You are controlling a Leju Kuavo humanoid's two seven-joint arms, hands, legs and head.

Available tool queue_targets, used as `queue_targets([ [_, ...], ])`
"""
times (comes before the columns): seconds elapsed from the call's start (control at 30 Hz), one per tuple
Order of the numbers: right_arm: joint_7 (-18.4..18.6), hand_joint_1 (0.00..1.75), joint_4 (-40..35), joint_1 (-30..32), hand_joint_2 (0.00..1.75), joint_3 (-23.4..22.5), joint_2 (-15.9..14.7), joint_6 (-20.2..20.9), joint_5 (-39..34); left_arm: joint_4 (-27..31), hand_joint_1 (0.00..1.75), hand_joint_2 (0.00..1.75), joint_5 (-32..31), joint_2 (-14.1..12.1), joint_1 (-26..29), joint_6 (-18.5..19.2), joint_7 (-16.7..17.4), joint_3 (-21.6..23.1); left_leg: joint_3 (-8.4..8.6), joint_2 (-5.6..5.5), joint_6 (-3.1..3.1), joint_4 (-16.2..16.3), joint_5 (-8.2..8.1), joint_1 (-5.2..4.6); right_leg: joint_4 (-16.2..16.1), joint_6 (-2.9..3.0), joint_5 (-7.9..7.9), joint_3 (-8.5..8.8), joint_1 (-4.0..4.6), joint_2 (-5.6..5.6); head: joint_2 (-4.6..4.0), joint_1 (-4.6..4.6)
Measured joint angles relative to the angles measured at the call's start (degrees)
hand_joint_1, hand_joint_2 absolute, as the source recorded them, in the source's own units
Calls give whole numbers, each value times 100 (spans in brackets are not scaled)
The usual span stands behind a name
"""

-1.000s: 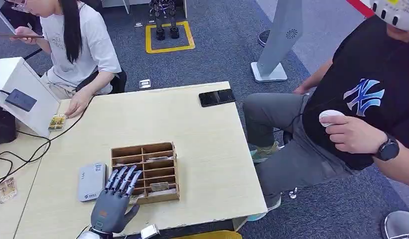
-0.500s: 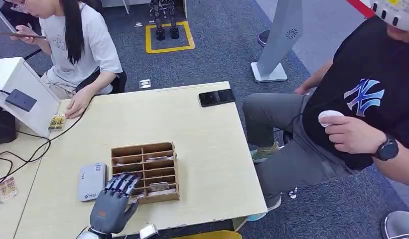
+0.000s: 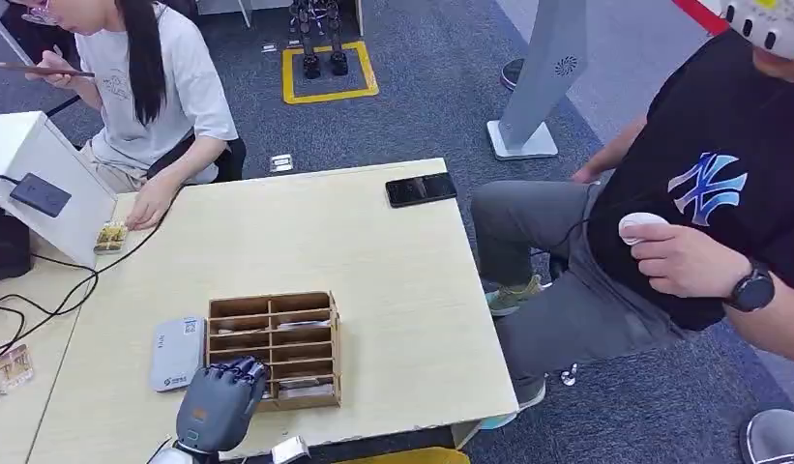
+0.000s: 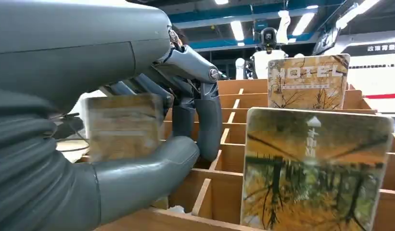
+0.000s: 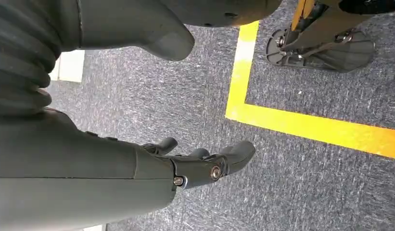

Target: Pass the card to the sensor for recognition and then transmit it.

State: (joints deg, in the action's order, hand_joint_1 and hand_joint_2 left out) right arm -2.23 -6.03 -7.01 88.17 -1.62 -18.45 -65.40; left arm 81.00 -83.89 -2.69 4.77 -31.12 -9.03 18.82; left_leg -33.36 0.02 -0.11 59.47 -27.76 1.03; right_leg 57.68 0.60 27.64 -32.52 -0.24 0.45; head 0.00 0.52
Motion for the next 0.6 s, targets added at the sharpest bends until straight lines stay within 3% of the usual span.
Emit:
queue_targets([
  [0.6,-13,0,0,0,175,0,2,-2,9,26,175,175,135,-4,-5,48,-65,-2,0,0,0,0,0,0,0,0,0,1,0,0,0,0],
])
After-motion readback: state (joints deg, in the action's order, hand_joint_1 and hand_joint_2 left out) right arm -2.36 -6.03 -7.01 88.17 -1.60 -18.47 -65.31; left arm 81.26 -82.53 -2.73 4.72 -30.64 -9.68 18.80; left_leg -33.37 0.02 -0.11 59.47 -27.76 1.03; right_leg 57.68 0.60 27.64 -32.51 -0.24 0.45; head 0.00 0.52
